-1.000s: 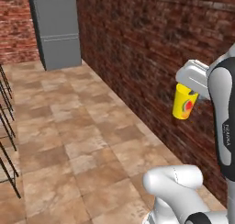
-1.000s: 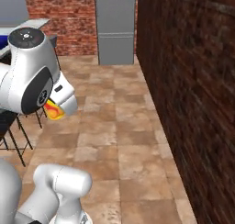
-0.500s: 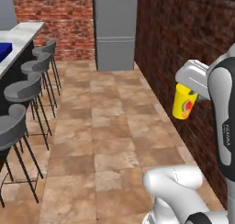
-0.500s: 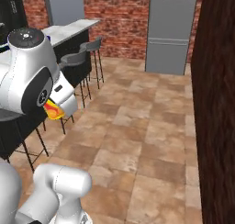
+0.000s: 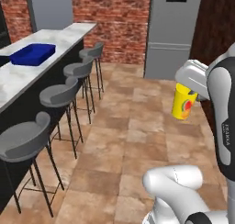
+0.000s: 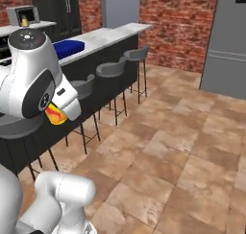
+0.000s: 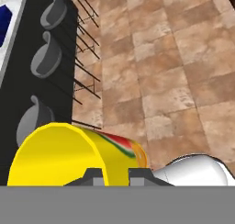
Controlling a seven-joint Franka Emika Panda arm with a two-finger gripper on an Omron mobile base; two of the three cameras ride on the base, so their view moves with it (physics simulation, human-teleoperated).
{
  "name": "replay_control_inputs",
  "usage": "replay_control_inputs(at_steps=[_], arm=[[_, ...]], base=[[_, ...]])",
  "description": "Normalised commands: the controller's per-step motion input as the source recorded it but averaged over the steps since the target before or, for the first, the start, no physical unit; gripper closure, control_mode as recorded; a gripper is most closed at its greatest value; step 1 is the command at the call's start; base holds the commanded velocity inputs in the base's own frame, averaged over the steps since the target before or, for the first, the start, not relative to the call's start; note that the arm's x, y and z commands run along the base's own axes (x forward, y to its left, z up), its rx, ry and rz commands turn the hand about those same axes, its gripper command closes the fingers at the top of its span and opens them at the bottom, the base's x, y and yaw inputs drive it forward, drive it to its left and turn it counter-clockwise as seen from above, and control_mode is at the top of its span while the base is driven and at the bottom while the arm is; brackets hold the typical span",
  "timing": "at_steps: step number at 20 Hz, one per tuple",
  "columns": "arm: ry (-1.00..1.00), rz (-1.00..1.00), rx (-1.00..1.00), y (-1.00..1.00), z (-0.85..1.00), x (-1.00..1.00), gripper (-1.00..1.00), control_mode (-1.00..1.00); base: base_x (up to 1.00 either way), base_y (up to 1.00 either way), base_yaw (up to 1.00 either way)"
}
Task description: There is a tray on the dining counter. Grab the cup, mug, and pitcher and place them on the tray. The pitcher may be placed next to the tray if it cannot fit the tray.
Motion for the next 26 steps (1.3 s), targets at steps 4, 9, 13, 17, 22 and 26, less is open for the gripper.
replay_control_inputs(at_steps=[4,9,13,17,22,26], arm=[[0.0,0.0,0.0,0.0,0.0,0.0,1.0,1.0],[0.0,0.0,0.0,0.0,0.0,0.0,1.0,1.0],[0.0,0.0,0.0,0.0,0.0,0.0,1.0,1.0],[0.0,0.0,0.0,0.0,0.0,0.0,1.0,1.0],[0.0,0.0,0.0,0.0,0.0,0.0,1.0,1.0],[0.0,0.0,0.0,0.0,0.0,0.0,1.0,1.0]], base=[[1.0,-0.52,0.41],[0.86,-0.57,0.39],[0.75,-0.6,0.39],[0.73,-0.57,0.39],[0.47,-0.65,0.39],[0.29,-0.67,0.42]])
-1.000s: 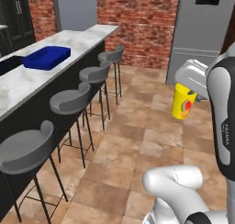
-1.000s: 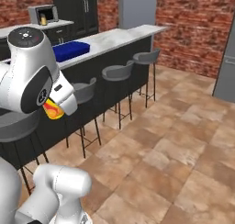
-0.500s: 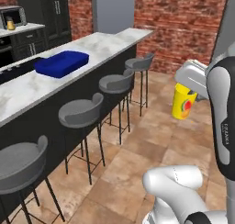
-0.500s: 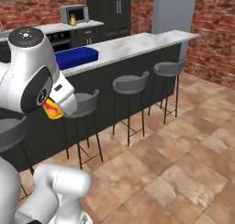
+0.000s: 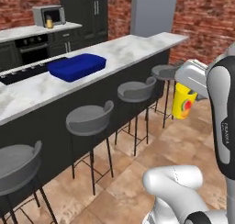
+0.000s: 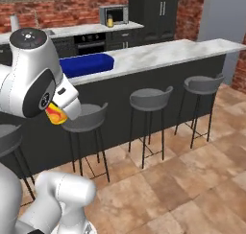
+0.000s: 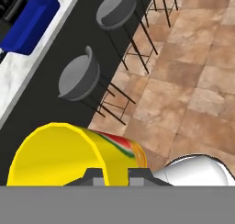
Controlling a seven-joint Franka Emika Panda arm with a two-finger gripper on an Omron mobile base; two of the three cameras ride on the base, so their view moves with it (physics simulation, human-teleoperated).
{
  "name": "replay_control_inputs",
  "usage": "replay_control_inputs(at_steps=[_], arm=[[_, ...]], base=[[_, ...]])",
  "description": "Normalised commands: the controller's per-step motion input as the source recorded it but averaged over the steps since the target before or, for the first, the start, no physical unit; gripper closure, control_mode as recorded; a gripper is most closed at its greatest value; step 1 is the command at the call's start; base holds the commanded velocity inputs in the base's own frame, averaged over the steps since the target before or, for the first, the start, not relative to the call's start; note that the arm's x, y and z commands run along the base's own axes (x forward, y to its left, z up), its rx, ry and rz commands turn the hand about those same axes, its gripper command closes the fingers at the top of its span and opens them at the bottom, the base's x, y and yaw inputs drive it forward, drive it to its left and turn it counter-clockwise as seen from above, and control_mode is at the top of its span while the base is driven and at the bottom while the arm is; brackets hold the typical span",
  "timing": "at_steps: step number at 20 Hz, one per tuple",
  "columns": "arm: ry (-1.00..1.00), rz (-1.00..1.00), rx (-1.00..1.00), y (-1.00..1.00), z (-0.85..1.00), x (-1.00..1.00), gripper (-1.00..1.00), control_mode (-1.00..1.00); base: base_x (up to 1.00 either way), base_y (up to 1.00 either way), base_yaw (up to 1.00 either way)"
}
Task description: There is a tray on the dining counter. Grab the cup, mug, and pitcher and place them on the tray. The pitcher may be placed next to the tray if it cannot fit the tray.
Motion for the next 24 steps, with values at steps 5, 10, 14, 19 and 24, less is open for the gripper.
replay_control_inputs(at_steps=[5,10,14,19,24], arm=[[0.0,0.0,0.0,0.0,0.0,0.0,1.0,1.0],[0.0,0.0,0.0,0.0,0.0,0.0,1.0,1.0],[0.0,0.0,0.0,0.0,0.0,0.0,1.0,1.0],[0.0,0.0,0.0,0.0,0.0,0.0,1.0,1.0],[0.0,0.0,0.0,0.0,0.0,0.0,1.0,1.0]], base=[[0.23,-0.56,0.45],[0.24,-0.47,0.44],[0.34,-0.51,0.4],[0.52,-0.63,0.37],[0.68,-0.65,0.33]])
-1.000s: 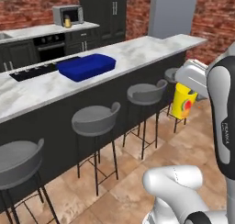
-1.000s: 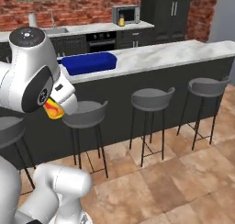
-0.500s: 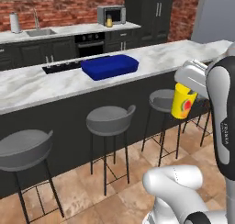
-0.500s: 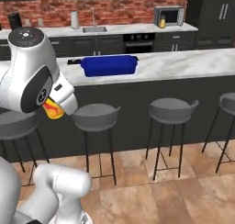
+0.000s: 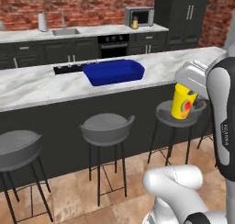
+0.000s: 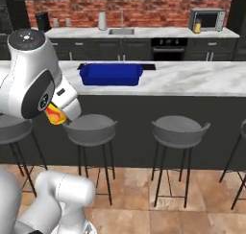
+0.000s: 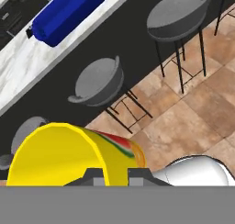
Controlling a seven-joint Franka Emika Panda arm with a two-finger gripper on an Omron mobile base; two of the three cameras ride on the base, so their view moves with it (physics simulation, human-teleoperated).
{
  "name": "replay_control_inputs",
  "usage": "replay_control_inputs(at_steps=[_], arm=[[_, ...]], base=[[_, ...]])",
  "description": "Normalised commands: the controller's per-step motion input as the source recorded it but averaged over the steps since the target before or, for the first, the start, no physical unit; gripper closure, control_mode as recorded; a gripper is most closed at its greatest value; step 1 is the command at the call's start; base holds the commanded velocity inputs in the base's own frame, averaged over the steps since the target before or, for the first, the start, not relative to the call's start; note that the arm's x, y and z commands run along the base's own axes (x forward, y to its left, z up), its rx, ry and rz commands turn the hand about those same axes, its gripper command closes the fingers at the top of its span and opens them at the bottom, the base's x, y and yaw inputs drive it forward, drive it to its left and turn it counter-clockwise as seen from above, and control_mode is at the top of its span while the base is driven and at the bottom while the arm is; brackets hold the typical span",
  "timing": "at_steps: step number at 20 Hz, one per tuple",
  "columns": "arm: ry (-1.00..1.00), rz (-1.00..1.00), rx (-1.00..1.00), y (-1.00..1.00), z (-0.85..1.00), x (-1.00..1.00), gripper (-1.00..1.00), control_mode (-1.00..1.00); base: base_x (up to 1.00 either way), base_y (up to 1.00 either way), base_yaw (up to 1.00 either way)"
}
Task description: There is a tray on the dining counter. Grab the cup, mug, and pitcher and place them on the tray. The pitcher may be placed next to the tray if it cannot fit the tray.
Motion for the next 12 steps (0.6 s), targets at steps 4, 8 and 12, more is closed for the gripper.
replay_control_inputs(at_steps=[4,8,12], arm=[[0.0,0.0,0.0,0.0,0.0,0.0,1.0,1.0],[0.0,0.0,0.0,0.0,0.0,0.0,1.0,1.0],[0.0,0.0,0.0,0.0,0.0,0.0,1.0,1.0]], base=[[0.7,-0.36,0.25],[0.7,-0.26,0.23],[0.57,-0.29,0.28]])
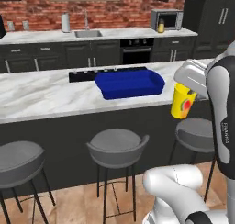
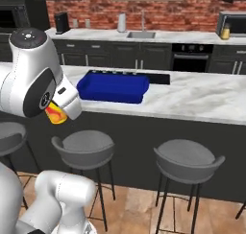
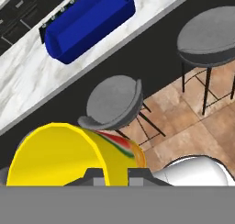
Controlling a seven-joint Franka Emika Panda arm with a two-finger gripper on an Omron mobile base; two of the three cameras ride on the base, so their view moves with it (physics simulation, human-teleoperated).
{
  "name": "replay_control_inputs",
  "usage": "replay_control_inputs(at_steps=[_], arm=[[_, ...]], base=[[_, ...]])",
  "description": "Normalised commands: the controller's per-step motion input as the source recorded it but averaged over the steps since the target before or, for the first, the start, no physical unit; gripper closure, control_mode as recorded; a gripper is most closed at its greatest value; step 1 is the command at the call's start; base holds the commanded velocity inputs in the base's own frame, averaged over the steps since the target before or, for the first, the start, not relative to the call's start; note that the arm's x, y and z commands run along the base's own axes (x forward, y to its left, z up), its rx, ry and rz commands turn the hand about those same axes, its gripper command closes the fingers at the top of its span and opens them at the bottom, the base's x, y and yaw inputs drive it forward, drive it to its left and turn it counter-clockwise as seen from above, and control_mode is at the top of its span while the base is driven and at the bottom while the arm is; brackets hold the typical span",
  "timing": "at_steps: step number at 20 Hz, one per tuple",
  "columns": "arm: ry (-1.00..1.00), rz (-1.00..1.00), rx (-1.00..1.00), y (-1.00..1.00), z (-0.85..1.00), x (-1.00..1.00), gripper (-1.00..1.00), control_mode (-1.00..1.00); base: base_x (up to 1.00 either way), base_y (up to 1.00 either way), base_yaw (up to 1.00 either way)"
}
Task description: There is a tray on the dining counter. Grab the cup, mug, and pitcher and place them on the tray. The pitcher may be placed next to the tray if it cannot fit the tray.
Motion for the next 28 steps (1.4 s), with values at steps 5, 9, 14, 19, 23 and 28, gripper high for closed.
replay_control_inputs(at_steps=[5,9,14,19,23,28], arm=[[0.0,0.0,0.0,0.0,0.0,0.0,1.0,1.0],[0.0,0.0,0.0,0.0,0.0,0.0,1.0,1.0],[0.0,0.0,0.0,0.0,0.0,0.0,1.0,1.0],[0.0,0.0,0.0,0.0,0.0,0.0,1.0,1.0],[0.0,0.0,0.0,0.0,0.0,0.0,1.0,1.0],[0.03,-0.03,0.0,0.06,0.0,0.38,1.0,-1.0]], base=[[0.46,-0.29,0.25],[0.49,-0.1,0.03],[0.57,0.0,-0.01],[0.53,0.0,-0.04],[0.51,0.0,-0.05],[0.22,0.0,-0.02]])
